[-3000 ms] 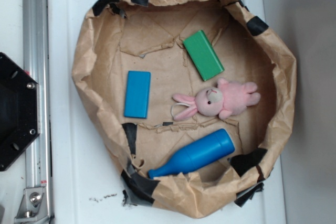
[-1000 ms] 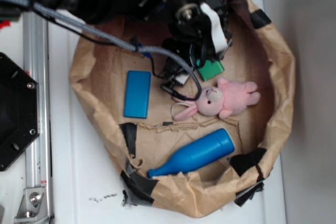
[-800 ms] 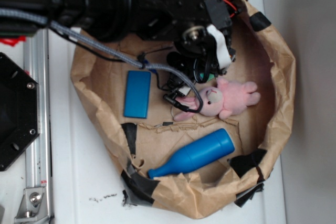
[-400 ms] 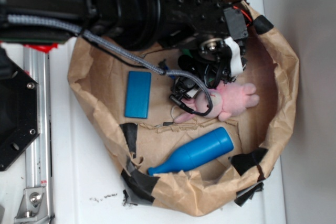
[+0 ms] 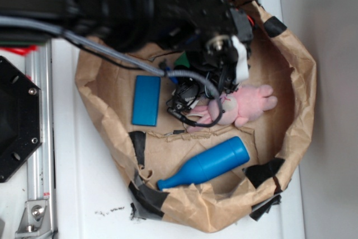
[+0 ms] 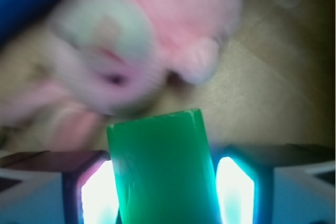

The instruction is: Grab the green block.

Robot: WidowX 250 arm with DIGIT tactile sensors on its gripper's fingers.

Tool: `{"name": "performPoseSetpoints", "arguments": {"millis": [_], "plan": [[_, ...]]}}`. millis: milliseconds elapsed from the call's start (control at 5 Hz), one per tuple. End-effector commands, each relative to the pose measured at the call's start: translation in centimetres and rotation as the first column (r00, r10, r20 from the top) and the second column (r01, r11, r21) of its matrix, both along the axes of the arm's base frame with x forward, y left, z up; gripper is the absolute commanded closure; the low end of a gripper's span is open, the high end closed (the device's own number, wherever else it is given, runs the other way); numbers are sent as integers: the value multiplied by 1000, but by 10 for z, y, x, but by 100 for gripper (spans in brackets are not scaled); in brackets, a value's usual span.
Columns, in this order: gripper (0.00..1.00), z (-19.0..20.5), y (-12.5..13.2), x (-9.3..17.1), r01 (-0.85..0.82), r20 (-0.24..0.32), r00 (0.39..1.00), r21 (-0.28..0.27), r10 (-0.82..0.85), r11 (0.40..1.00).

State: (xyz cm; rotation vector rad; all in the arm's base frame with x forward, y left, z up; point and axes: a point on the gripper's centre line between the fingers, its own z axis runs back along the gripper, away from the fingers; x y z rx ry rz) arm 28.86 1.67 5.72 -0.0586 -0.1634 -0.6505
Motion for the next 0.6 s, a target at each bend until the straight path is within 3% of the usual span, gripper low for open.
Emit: {"name": "performPoseSetpoints", "arguments": {"millis": [0,200,400], "plan": [[100,122,-21,2,-282,37,959,-21,283,959],[100,126,-30,1,-484,-84,874,-59,478,873],[100,126,-44,0,-547,-115,836,-89,537,832]]}}
